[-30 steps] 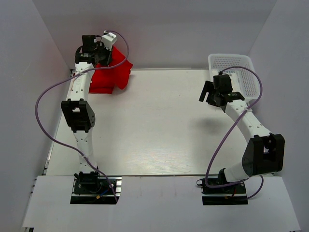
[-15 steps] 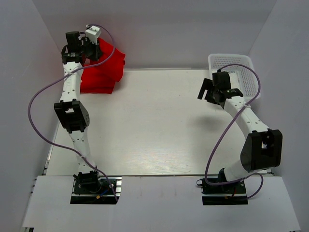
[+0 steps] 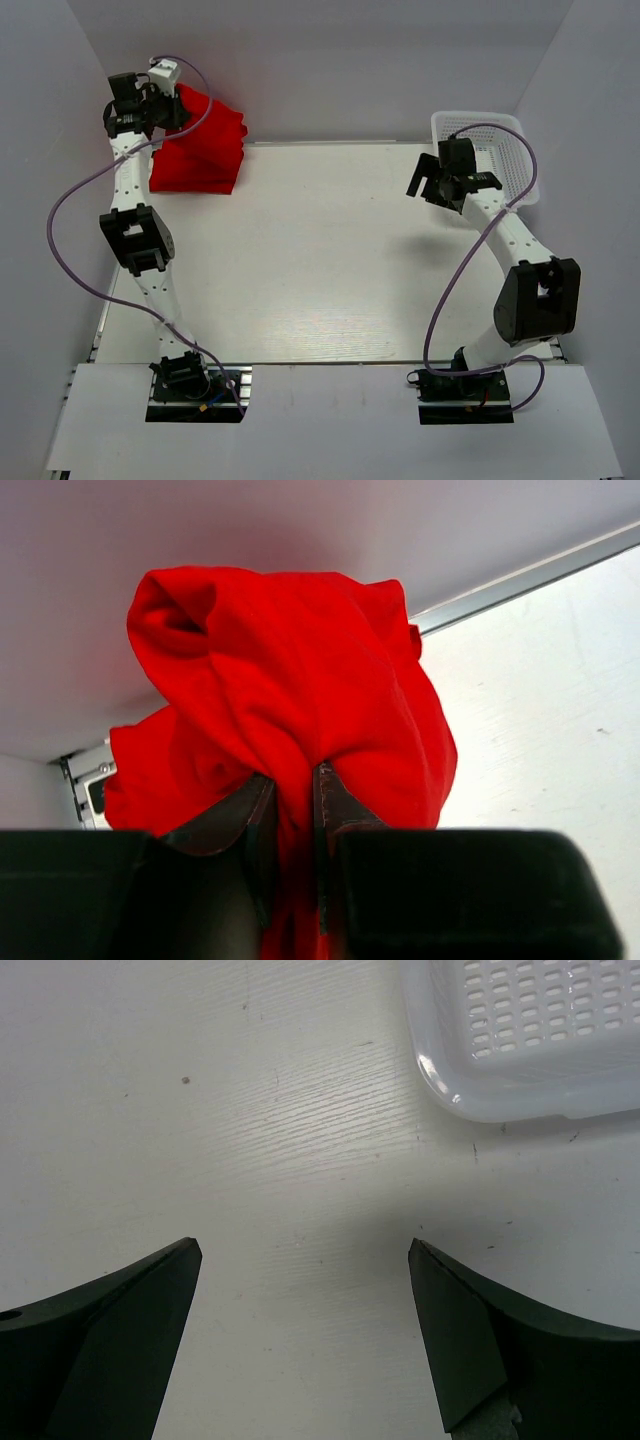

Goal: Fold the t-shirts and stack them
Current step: Put the neatly folded tshirt into the corner of the board with the left arm

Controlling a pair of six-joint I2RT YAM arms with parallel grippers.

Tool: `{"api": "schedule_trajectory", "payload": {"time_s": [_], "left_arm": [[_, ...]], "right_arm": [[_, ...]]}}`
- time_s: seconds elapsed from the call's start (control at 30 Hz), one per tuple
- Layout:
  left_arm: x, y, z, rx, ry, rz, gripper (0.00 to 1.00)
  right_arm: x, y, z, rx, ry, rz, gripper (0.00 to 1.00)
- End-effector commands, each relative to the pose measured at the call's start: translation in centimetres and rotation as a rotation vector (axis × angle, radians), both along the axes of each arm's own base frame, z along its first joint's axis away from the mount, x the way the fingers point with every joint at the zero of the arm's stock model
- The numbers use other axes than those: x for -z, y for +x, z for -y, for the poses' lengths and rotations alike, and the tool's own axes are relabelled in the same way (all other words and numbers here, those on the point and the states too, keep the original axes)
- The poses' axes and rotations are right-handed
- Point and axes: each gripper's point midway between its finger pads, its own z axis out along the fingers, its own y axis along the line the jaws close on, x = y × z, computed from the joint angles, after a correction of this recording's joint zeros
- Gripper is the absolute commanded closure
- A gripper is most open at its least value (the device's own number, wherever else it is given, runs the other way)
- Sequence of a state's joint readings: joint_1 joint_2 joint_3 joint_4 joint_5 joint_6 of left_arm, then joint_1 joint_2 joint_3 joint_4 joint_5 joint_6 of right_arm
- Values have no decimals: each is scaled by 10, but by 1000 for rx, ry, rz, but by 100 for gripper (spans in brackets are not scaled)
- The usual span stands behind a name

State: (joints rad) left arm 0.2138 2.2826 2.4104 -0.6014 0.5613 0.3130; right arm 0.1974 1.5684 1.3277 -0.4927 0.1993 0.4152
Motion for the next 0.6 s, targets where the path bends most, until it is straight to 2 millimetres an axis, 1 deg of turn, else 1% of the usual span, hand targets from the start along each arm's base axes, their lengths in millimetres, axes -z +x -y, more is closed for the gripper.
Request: {"api": "schedule_trajectory", "payload": {"time_s": [0.0,0.03,0.07,0.1,0.13,0.17,0.2,0.27,0.3,0.33,0.37,0.4,0.47,0.53,0.57], "left_arm": [[-4,4,-15,-12,-1,32,100],[1,6,-22,-21,-1,32,100],[14,9,-23,-21,-6,11,100],[22,10,-26,-37,-3,-8,100],[30,10,-35,-64,1,-28,100],[32,11,-44,-113,23,-34,98],[32,13,-50,-144,39,-28,95],[37,14,-65,-222,74,-38,83],[36,15,-80,-296,109,-37,53],[37,15,-87,-332,125,-41,31],[36,15,-98,-390,152,-38,14],[36,14,-101,-412,148,-41,0],[36,14,-103,-420,152,-42,0],[28,14,-104,-430,156,-23,0],[28,14,-104,-434,148,-24,0]], "right_arm": [[-14,8,-1,17,-1,12,10],[-16,10,-1,18,4,17,10],[-17,11,-2,20,4,14,10],[-19,13,-2,19,3,15,10],[-22,14,-2,21,2,19,10],[-20,15,-3,20,2,12,10],[-20,16,-3,22,-2,12,10],[-22,18,-4,21,3,11,10],[-20,19,-3,25,1,5,10],[-21,21,-4,25,-1,2,10],[-19,22,-4,26,-1,-5,10],[-12,22,-4,28,-10,-28,10],[-17,25,-5,28,-13,-27,10],[-19,28,-6,27,-13,-22,10],[-19,28,-7,25,-14,-20,10]]}}
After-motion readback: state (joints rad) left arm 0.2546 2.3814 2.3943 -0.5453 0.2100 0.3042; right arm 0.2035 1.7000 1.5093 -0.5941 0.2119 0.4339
